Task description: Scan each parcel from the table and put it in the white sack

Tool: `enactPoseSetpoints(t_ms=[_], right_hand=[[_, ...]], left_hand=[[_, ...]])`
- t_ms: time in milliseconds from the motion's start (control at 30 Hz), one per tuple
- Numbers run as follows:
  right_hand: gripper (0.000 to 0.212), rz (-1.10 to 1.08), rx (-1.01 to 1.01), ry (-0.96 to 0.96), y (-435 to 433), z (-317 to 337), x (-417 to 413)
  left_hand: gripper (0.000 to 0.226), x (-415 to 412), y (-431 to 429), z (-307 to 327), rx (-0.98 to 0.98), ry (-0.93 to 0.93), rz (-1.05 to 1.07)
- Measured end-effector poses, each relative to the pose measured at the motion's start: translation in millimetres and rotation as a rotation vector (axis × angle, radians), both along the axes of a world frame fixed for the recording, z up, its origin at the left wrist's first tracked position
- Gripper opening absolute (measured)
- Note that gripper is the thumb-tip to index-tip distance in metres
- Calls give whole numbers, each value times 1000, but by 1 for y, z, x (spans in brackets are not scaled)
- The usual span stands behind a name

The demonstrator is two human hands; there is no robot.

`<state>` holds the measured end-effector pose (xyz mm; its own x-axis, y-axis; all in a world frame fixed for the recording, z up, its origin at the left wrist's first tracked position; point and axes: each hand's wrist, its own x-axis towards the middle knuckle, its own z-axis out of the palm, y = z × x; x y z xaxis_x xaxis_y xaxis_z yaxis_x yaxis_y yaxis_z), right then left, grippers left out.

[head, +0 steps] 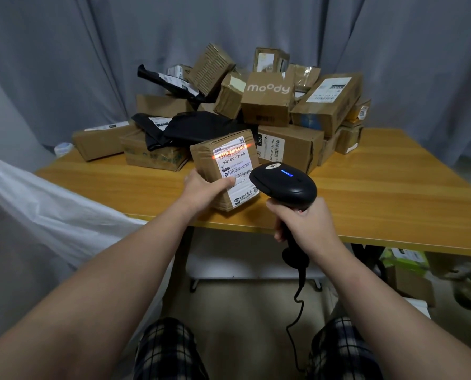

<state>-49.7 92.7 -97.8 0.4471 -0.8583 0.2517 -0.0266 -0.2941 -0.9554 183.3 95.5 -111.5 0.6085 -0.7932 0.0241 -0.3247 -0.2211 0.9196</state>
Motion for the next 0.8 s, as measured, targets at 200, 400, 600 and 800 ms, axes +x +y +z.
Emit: enactPoseSetpoints(t_ms=[200,400,600,800], right_hand=[[10,11,-12,-11,2,0,2],[11,72,-20,-40,14,11,27],[13,225,-1,-37,41,21,87],[21,446,42,146,68,-3,167]], left_hand=[[119,1,0,-3,-18,15,-10],[118,4,18,16,-97,16,52],[120,44,80,31,-221,33,199],[93,123,183,-18,-344,-122,599]])
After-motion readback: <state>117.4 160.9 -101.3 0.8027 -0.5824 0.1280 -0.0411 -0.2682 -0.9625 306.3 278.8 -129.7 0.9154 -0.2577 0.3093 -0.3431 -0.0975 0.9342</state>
